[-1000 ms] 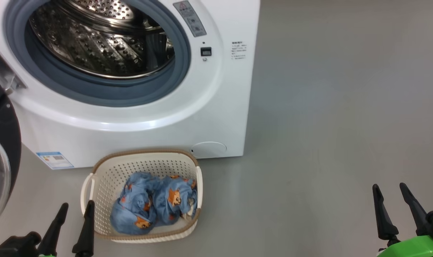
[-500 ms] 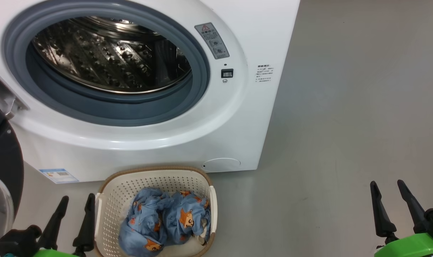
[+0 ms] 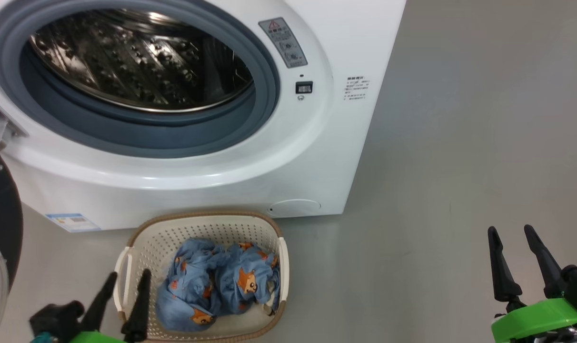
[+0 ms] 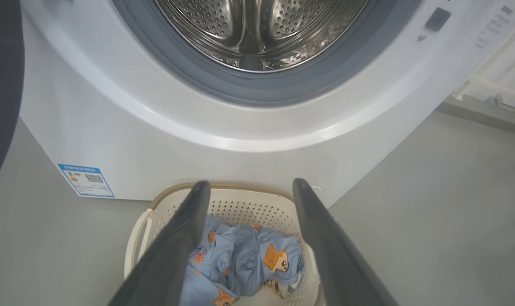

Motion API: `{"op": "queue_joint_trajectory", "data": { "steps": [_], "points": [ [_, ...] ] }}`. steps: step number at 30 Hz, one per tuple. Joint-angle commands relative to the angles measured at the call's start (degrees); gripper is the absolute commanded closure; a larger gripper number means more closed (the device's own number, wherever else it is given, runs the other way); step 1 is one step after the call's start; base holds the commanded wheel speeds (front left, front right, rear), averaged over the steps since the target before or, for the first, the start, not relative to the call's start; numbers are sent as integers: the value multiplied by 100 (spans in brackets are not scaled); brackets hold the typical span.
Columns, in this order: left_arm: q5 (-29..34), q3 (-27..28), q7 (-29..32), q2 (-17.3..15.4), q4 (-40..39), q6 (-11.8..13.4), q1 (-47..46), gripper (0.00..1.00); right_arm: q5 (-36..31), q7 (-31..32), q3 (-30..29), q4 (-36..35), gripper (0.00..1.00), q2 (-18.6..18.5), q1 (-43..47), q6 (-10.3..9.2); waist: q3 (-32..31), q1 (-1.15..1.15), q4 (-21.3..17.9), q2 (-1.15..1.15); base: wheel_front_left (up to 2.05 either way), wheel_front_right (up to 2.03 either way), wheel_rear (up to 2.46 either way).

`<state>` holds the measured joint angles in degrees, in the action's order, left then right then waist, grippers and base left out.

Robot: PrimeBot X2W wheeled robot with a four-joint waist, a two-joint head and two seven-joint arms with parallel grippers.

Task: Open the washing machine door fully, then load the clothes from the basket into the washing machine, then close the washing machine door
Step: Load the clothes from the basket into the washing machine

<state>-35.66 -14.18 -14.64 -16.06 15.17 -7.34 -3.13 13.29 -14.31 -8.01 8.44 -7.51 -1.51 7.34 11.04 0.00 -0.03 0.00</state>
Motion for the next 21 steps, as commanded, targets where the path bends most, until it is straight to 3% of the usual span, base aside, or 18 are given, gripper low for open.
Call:
{"op": "queue_joint_trajectory", "data": {
  "steps": [1, 12, 21],
  "points": [
    [-44, 104, -36, -54, 185, -14, -303, 0, -41, -69, 161, -153, 0, -36, -155, 14, 207, 0, -32, 0, 0, 0, 0],
    [-388, -903, -36, 71, 2152, -14, -1512, 0, -93, -69, 333, -201, 0, 157, -572, 14, 1058, 0, -252, 0, 0, 0, 0],
    [-956, -1887, -36, -59, 3561, -14, -2714, 0, -139, -69, 431, -277, 0, 250, -979, 14, 1823, 0, -464, 0, 0, 0, 0]
  ]
}}
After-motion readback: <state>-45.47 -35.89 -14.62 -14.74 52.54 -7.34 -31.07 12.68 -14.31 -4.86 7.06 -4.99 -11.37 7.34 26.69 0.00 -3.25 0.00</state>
